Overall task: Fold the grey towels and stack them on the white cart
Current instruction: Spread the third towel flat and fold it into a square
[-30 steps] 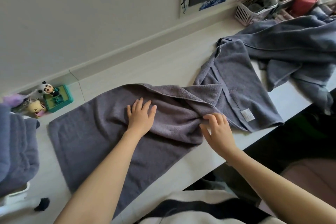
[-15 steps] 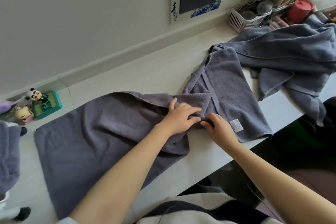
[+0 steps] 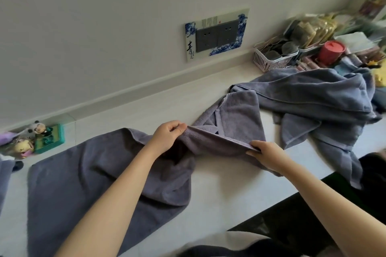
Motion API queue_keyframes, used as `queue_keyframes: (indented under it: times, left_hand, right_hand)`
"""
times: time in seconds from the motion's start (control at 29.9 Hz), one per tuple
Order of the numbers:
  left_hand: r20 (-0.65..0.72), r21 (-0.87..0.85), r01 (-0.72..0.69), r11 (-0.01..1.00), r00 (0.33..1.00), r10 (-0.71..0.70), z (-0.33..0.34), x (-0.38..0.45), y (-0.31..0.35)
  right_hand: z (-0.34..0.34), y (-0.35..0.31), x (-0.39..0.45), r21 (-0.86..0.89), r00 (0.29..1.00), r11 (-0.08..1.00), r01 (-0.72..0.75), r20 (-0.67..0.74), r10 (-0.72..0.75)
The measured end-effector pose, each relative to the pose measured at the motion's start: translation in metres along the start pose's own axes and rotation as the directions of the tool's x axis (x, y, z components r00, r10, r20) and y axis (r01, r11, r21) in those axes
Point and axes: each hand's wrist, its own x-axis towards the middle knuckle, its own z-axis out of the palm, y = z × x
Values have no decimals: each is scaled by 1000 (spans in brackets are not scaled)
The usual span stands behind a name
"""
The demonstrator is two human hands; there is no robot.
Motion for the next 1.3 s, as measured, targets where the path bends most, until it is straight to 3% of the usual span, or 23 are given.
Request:
queue_keyframes:
  times: [0.2, 0.3, 0.37, 0.43, 0.5, 0.53, 0.57, 0.6, 0.7, 0.77, 0.94, 0.97, 1.04, 1.1, 1.2, 1.3]
  left_hand:
    - [-107, -149, 22, 989, 994, -38, -9, 2, 21]
    - [-101, -200, 62, 978, 991, -83, -20, 0, 34]
    - [32, -270, 192, 944, 981, -191, -33, -4, 48]
    - [256, -209, 286, 935, 939, -230, -48, -9, 62]
    - [371, -154, 318, 935, 896, -243, -59, -8, 72]
    - [374, -182, 330, 926, 895, -245, -62, -3, 75]
    - [337, -199, 334, 921, 906, -256, -65, 4, 76]
    - [279, -195, 326, 925, 923, -267, -69, 15, 77]
    - [40, 4, 241, 970, 970, -241, -65, 51, 73]
    - [-110, 239, 193, 952, 979, -171, -57, 73, 72]
    - [-307, 537, 304, 787, 939, -154, -21, 111, 53]
    - [-370, 533, 335, 777, 918, -142, -14, 117, 49]
    - [-480, 418, 324, 849, 872, -97, -1, 121, 47]
    - [-523, 282, 241, 929, 850, -61, 8, 119, 48]
    - [-472, 212, 198, 957, 878, -77, 25, 117, 42]
    - [-382, 242, 223, 944, 917, -118, 41, 107, 29]
  right_hand:
    - [-94, -8, 31, -75, 985, 989, 126, 127, -116]
    - [-136, -26, 42, -146, 930, 966, 214, 334, -155]
    - [-158, -39, 47, -156, 834, 953, 258, 533, -139]
    - [-175, -47, 54, 41, 671, 967, 251, 713, -204]
    - [-186, -49, 64, 236, 535, 954, 183, 790, -298]
    - [-192, -50, 70, 279, 501, 949, 146, 806, -314]
    - [-194, -48, 77, 281, 503, 950, 140, 806, -312]
    - [-199, -50, 89, 235, 552, 958, 162, 783, -285]
    - [-199, -40, 123, -205, 847, 953, 221, 525, -83]
    - [-192, -35, 146, -376, 941, 911, 168, 336, -35]
    - [-162, -23, 179, -398, 989, 917, 7, 136, 52]
    - [-158, -20, 185, -378, 997, 925, -32, 51, 55]
    - [-148, -16, 191, -287, 990, 955, -81, -137, 42]
    - [-136, -16, 190, -177, 956, 984, -26, -293, -27]
    - [-106, -12, 179, -234, 930, 960, 151, -297, -218]
    - [-72, -7, 158, -302, 937, 925, 232, -187, -296]
